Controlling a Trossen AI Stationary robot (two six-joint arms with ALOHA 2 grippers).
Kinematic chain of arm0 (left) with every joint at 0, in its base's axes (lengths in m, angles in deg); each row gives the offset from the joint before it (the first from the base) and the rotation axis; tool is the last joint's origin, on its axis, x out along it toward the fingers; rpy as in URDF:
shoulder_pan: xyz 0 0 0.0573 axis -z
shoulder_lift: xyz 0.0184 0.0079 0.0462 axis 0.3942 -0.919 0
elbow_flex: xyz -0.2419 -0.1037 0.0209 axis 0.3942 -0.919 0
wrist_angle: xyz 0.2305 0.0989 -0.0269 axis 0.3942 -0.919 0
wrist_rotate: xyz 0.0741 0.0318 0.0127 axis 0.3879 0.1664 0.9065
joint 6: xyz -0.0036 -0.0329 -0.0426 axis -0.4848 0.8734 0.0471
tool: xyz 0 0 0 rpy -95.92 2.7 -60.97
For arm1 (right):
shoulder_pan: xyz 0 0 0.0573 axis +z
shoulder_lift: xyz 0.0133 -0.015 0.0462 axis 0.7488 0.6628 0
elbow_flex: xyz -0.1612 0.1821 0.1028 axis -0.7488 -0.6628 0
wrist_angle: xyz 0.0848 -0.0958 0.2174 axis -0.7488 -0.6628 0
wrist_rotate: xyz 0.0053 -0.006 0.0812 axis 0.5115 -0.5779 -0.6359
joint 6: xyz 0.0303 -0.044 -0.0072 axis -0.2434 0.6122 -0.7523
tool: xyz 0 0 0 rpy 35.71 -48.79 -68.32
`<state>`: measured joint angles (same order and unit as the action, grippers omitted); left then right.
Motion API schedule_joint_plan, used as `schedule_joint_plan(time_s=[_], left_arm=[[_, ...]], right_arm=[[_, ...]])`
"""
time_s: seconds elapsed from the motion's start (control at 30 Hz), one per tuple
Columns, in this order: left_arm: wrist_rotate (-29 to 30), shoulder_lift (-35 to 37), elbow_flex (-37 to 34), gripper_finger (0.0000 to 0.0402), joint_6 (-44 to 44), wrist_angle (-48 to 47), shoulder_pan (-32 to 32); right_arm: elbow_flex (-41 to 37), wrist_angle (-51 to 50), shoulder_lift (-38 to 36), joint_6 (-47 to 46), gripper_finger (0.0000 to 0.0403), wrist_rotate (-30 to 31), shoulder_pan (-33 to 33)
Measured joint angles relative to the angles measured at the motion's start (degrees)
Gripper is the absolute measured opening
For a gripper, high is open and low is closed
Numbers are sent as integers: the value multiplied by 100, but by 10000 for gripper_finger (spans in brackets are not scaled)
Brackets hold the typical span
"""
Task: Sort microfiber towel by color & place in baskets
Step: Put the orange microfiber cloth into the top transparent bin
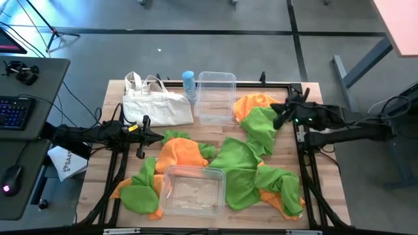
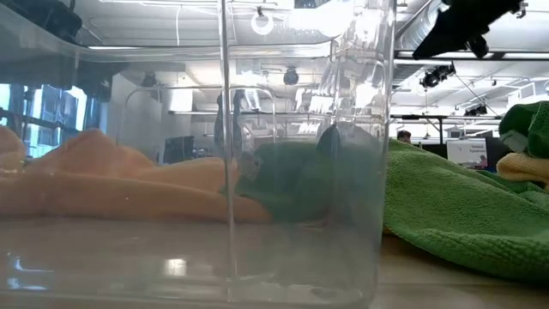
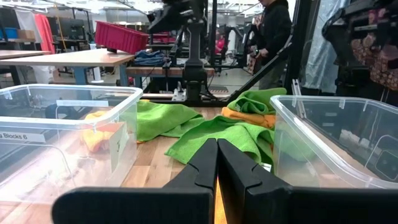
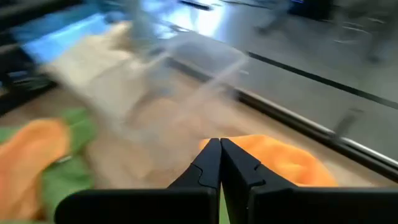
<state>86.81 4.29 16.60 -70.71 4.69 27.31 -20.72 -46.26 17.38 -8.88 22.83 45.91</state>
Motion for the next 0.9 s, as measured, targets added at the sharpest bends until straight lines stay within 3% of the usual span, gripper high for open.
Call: schedule_joint_plan(time_s=[0.1,0.37,0.63,0.9], left_arm=[[-2,0,-1,0,-2,1,2],[1,0,0,0,-1,-1,1],[1,0,-1,0,0,-1,1],[1,0,-1,0,-1,0,1]], right_arm=[[449,-534,448,-424,0,23,-441],[1194,-1293,1484,-796,0,-1174,-2235],[1412,-1306,2652,-233,0,-2352,-3938],[1413,-1095,3843,702,25,-3512,-5013]])
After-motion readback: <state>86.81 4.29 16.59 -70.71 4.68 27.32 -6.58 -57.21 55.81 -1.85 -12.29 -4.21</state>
